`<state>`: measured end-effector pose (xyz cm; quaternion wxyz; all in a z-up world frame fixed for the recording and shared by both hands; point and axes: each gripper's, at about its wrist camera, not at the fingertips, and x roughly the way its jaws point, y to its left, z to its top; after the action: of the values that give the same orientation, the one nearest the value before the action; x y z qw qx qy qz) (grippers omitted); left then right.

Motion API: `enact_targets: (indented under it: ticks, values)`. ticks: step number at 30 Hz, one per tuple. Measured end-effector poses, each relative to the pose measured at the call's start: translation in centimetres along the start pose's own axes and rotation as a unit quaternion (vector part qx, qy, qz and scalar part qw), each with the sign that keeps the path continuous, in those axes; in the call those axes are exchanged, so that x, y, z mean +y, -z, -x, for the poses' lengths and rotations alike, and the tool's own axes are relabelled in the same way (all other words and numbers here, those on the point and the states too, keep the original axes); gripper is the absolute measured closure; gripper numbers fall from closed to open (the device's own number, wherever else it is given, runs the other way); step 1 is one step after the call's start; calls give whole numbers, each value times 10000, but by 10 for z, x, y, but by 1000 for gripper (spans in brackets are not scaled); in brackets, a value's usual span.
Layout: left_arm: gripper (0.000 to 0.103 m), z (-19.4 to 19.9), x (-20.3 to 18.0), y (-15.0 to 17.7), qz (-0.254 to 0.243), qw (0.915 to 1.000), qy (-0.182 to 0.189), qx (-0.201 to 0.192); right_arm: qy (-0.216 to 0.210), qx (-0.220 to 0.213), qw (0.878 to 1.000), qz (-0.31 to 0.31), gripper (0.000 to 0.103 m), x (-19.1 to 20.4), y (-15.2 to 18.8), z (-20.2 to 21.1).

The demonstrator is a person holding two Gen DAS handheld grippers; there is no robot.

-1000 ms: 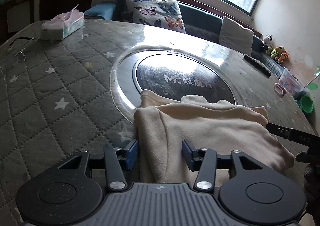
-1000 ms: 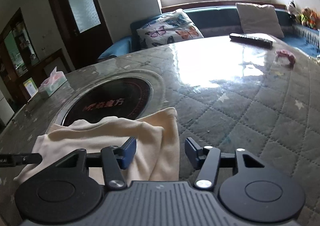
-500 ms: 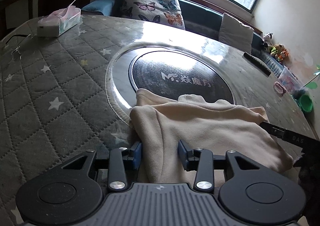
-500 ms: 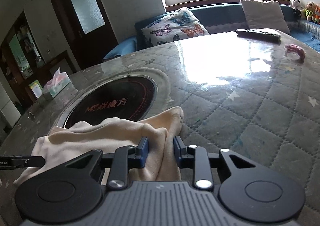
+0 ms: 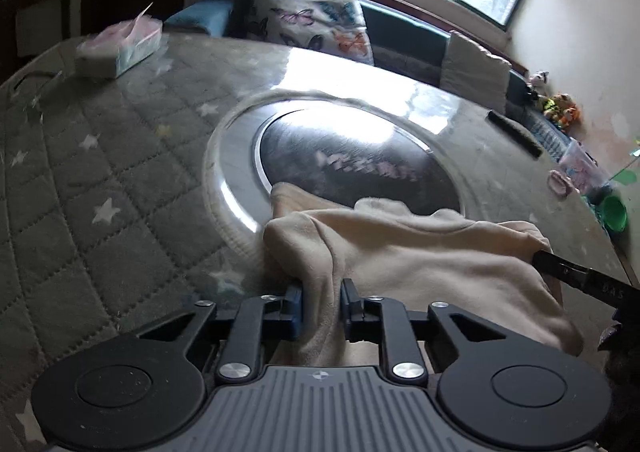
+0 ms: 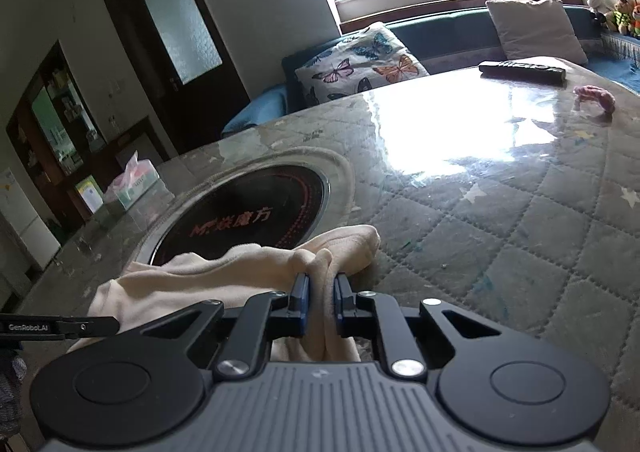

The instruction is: Fold clothes

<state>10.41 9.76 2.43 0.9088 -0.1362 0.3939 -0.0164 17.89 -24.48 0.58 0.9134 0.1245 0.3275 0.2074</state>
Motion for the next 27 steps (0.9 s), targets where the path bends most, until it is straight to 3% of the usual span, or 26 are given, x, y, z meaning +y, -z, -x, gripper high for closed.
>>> enact_targets:
  ticks: [5,9,16,27]
  values:
    - [85,6,-36,-14,-422,9986,309,-102,11,-341,9994,-65,92,-6,-5,27]
    - [85,-2,-77,-26,-814,9948,605,-133,262,-581,9980,-3,92,-20,-15,52]
    - [85,-39,-155,-46,-1239,9866,1057,-32,1014,-855,9912,-3,92,-69,-38,84]
    - [85,-98,-238,-74,-1609,9787,1259,184,1933,-874,9772,108,92,-134,-85,88]
